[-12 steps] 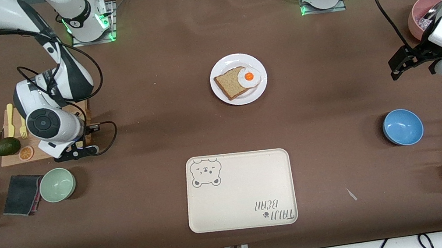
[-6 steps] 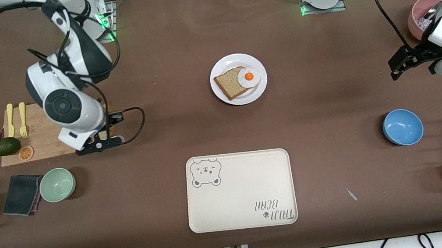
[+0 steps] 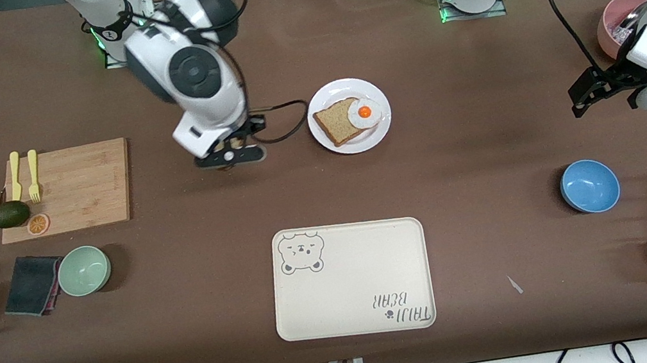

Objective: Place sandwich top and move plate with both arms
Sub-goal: 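Carry the bread slice with the right gripper over the white plate, then lower the bread onto the egg and open the right gripper, then withdraw the right gripper while the left gripper reaches toward the plate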

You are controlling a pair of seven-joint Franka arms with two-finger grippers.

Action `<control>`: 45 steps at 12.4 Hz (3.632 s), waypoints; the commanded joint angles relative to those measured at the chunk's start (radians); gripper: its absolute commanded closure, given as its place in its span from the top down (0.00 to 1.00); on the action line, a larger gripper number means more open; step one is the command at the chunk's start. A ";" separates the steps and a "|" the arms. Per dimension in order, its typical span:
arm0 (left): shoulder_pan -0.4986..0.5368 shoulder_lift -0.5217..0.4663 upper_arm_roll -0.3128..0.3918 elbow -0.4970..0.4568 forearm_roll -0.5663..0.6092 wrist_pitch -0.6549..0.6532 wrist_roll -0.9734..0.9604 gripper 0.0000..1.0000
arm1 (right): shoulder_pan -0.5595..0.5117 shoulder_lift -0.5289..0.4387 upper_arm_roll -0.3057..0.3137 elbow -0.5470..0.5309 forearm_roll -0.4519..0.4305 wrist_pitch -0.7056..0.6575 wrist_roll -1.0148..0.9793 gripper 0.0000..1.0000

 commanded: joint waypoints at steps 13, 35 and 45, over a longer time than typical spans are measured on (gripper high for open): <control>0.003 0.008 -0.007 0.017 0.026 -0.003 -0.007 1.00 | 0.324 0.312 -0.016 0.174 -0.031 0.325 0.609 0.00; -0.061 0.250 -0.125 0.006 -0.389 0.011 0.027 1.00 | -0.042 0.189 -0.076 0.450 -0.036 -0.240 -0.147 1.00; -0.061 0.311 -0.199 -0.354 -1.012 0.291 0.689 0.93 | -0.186 -0.073 -0.247 0.173 0.067 -0.218 -0.508 1.00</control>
